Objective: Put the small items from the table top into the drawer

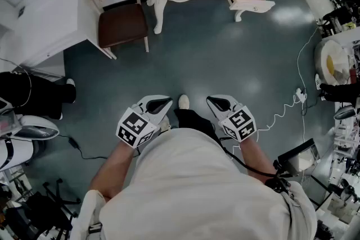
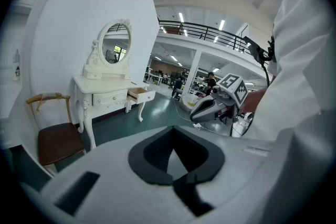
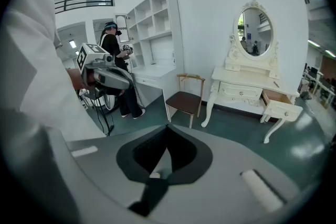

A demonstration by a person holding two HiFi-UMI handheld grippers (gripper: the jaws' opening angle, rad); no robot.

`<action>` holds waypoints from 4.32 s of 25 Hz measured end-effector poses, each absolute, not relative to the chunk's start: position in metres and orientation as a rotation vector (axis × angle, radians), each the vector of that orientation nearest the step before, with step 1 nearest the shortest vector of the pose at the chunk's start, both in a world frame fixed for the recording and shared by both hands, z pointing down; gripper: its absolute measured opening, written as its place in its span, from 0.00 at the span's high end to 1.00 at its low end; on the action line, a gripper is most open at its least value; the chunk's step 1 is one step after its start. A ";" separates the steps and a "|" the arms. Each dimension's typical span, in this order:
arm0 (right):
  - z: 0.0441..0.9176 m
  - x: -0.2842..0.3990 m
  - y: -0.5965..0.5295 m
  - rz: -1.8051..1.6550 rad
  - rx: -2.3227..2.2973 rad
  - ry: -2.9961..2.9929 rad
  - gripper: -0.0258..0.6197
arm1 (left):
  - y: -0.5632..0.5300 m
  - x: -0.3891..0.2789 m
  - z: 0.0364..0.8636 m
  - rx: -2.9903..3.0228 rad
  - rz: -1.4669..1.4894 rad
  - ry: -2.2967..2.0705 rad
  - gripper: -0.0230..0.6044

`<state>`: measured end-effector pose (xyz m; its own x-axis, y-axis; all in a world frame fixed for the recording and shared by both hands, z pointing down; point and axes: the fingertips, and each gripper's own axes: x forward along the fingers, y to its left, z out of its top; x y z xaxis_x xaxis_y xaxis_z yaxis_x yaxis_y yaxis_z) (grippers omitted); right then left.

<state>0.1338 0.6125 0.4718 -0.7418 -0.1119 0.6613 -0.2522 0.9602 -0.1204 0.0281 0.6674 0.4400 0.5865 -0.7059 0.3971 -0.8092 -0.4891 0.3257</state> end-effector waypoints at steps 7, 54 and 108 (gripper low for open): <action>0.473 0.117 0.571 0.273 0.257 -2.436 0.96 | 0.628 0.015 0.429 2.338 0.309 -1.238 0.96; 0.475 0.038 -0.049 0.334 0.925 -2.304 0.92 | 0.060 -0.143 0.416 2.531 0.383 -0.911 0.96; 0.627 0.099 -0.510 0.486 0.885 -2.189 0.89 | -0.169 -0.079 0.417 2.169 0.479 -1.385 0.96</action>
<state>0.0991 -0.5103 0.6265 -0.5095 -0.4469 0.7353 -0.7160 0.6941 -0.0743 -0.0789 -0.1693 0.4171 0.4152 -0.7266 0.5474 -0.9096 -0.3434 0.2340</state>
